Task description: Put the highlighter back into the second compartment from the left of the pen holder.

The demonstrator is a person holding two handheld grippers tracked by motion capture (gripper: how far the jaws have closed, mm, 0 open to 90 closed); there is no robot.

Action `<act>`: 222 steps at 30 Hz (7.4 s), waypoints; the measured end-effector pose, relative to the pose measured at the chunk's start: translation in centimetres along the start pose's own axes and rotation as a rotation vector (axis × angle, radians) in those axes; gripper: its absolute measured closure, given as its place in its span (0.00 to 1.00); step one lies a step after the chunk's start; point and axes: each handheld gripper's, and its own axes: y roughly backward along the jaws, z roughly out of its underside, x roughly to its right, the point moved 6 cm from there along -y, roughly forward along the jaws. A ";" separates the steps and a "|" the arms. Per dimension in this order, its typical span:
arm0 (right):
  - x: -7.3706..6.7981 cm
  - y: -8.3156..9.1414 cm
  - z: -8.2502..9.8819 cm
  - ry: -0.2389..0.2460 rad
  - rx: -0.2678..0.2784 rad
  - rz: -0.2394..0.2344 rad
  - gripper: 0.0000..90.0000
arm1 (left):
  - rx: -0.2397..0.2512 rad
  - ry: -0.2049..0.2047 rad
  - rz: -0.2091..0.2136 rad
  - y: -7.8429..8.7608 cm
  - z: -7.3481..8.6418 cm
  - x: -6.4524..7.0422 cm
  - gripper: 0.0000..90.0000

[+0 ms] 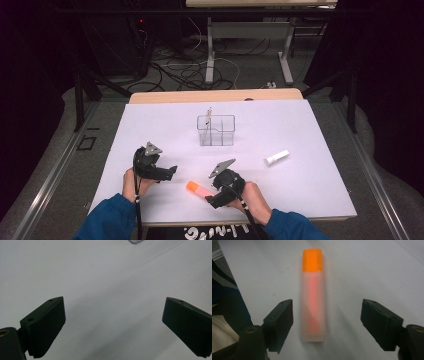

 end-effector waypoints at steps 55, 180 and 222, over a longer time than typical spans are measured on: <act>0.1 -0.6 -2.6 -0.023 0.022 -0.041 0.72 | -0.001 -0.012 0.021 0.0 0.2 -0.1 0.05; 12.9 4.0 -6.5 -0.161 0.510 0.260 0.72 | 0.049 -0.045 0.016 0.6 -0.1 -0.1 0.02; 16.2 2.5 -12.6 -0.128 0.632 0.343 0.72 | 0.052 -0.046 0.018 0.6 -0.1 -0.1 0.02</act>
